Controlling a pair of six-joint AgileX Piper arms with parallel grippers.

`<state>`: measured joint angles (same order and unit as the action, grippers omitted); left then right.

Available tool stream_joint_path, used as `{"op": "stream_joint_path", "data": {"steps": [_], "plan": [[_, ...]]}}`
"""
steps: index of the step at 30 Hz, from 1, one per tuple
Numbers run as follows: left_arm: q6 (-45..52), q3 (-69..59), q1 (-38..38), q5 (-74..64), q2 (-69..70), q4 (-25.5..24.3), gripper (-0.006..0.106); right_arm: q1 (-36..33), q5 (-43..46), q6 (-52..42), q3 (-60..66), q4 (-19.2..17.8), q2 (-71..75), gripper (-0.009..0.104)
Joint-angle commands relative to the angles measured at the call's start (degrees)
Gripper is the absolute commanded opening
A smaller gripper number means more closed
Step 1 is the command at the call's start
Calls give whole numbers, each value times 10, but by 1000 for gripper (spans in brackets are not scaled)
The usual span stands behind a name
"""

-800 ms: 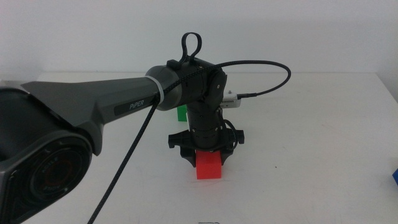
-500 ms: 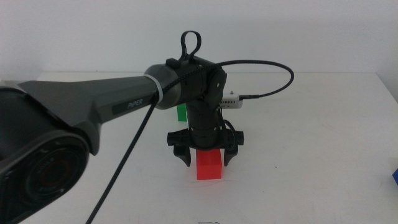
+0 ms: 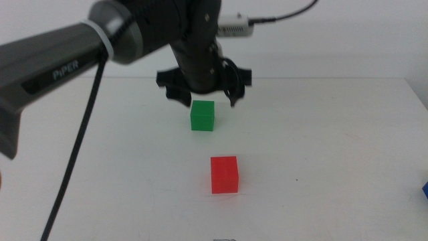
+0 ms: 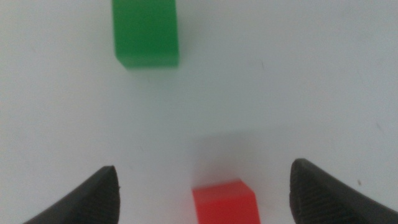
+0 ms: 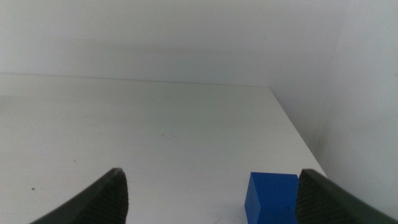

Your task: Stack red cubes first, then green, then blue cubes in a specific spot.

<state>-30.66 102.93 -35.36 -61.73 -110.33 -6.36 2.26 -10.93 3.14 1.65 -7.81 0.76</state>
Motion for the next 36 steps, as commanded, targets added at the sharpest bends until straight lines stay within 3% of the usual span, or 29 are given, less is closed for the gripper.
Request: {"op": "stream_joint_path", "data": {"steps": [1,17,32,36], "plan": [[17,41,13,12,25,-11,94,3,41,-5,-11,-8,11,91],[100,242,89,-47,-103,11,94,3,41,-5,-11,-8,11,91],[101,255,90,-21,-149,11,94,3,41,-5,-11,-8,11,91],[101,255,97,-15,-167,32,94,3,41,-5,-11,-8,11,91]]}}
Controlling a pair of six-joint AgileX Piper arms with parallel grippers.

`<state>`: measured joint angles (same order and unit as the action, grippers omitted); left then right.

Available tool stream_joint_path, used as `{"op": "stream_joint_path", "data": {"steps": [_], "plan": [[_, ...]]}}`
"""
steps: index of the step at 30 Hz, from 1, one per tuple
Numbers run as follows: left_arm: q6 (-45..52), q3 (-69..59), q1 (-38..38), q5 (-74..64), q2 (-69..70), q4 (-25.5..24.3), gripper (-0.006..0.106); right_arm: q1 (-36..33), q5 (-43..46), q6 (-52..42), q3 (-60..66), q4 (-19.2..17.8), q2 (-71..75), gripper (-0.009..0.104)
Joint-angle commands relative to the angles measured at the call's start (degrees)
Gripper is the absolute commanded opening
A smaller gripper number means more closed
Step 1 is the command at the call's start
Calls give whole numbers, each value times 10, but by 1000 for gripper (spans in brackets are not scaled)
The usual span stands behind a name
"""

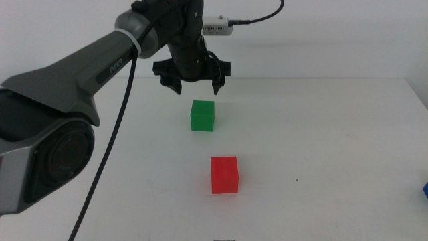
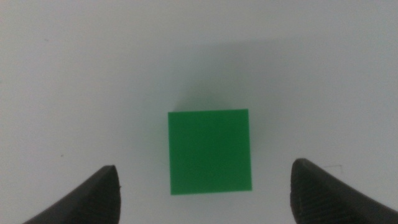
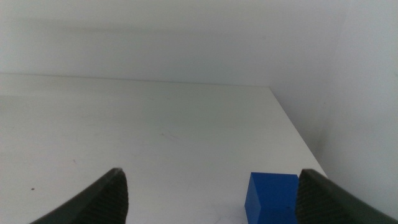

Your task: Stack red cubes first, then green, then blue cubes in a specific spot.

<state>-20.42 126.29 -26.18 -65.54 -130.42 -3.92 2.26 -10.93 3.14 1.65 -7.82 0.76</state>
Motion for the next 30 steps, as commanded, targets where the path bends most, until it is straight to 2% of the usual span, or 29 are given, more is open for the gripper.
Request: {"op": "stream_joint_path", "data": {"steps": [1,20,25,30], "plan": [[3,21,7,25,28,16,94,3,41,-5,-11,-8,11,91],[24,21,13,81,-34,39,92,3,41,-5,-11,-8,11,91],[24,21,13,80,-39,36,81,3,41,-5,-11,-8,11,91],[24,21,13,77,-41,39,54,3,41,-5,-11,-8,11,91]]}}
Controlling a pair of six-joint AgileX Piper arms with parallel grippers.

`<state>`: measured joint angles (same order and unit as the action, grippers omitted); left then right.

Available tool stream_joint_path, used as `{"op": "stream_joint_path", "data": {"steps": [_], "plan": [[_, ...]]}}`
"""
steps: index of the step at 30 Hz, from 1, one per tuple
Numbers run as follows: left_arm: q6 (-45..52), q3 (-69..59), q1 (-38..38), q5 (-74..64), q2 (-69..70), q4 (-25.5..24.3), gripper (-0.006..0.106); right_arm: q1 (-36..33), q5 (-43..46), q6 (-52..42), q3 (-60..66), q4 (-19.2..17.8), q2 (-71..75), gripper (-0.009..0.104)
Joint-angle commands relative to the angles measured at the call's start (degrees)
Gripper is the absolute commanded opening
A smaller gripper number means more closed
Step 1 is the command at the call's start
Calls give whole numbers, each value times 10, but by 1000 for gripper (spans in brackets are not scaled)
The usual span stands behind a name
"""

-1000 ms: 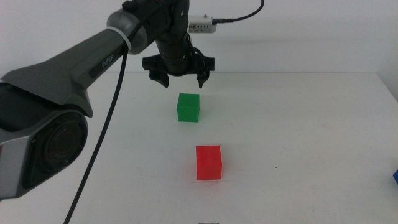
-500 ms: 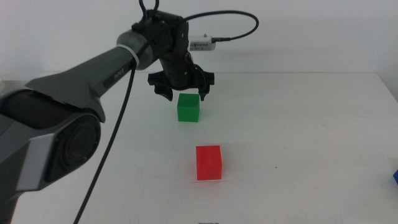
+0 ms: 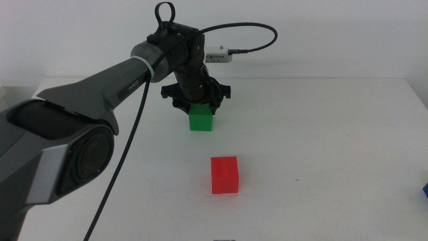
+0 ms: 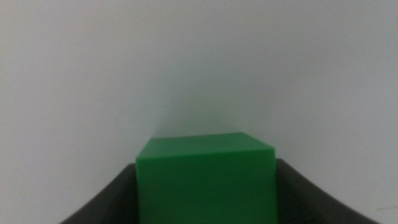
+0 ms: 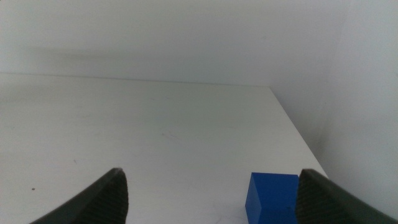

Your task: Stack red cubes first, then green, then blue cubes in a specific spot.

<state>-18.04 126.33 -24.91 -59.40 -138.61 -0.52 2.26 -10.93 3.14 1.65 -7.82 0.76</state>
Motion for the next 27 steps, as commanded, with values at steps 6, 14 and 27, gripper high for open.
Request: {"op": "stream_joint_path", "data": {"steps": [6,14,27], "plan": [[-14,21,1,-40,58,32,35,3,41,-5,-11,-8,11,91],[-21,18,-26,-96,125,-7,35,3,41,-5,-11,-8,11,91],[-278,-316,-153,37,376,-152,35,3,41,-5,-11,-8,11,91]]}}
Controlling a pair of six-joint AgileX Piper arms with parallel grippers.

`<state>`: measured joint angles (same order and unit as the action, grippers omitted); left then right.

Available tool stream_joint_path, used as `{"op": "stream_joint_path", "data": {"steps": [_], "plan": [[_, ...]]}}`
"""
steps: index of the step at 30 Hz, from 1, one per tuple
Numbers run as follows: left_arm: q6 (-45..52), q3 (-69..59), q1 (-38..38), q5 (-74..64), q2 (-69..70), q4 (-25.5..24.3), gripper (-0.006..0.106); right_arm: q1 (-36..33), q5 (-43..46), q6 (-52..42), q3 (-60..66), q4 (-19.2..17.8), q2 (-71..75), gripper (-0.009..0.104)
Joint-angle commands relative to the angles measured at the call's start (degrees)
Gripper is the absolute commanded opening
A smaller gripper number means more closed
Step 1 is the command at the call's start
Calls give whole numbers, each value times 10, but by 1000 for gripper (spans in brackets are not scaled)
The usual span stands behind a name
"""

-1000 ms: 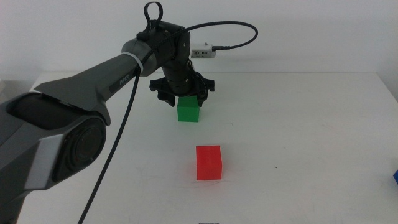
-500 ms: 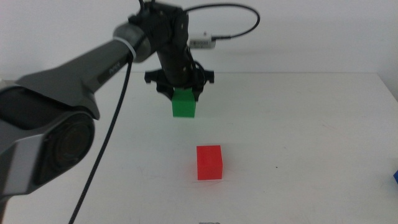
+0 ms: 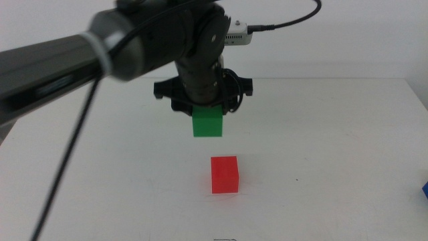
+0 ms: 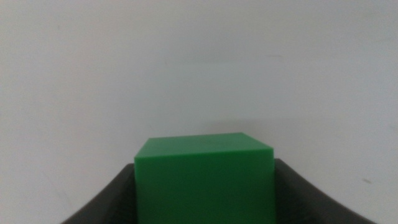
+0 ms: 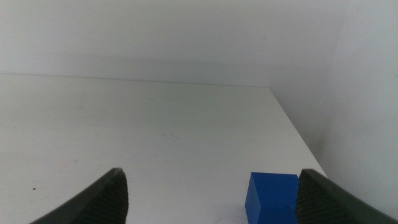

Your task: Stack red cubes first, then green, then blue cubes in a specific spot.

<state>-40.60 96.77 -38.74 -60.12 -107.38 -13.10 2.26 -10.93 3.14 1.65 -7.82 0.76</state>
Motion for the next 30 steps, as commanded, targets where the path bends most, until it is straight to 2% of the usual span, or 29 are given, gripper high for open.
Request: {"op": "stream_joint_path", "data": {"steps": [1,5,11,30], "plan": [[-73,-35,-24,52,72,-30,35,3,41,-5,-11,-8,11,91],[-113,-58,-51,48,78,-40,35,3,41,-5,-11,-8,11,91],[-145,-57,-62,54,52,-18,35,3,41,-5,-11,-8,11,91],[-141,-57,-62,53,0,-7,35,3,41,-5,-11,-8,11,91]]}}
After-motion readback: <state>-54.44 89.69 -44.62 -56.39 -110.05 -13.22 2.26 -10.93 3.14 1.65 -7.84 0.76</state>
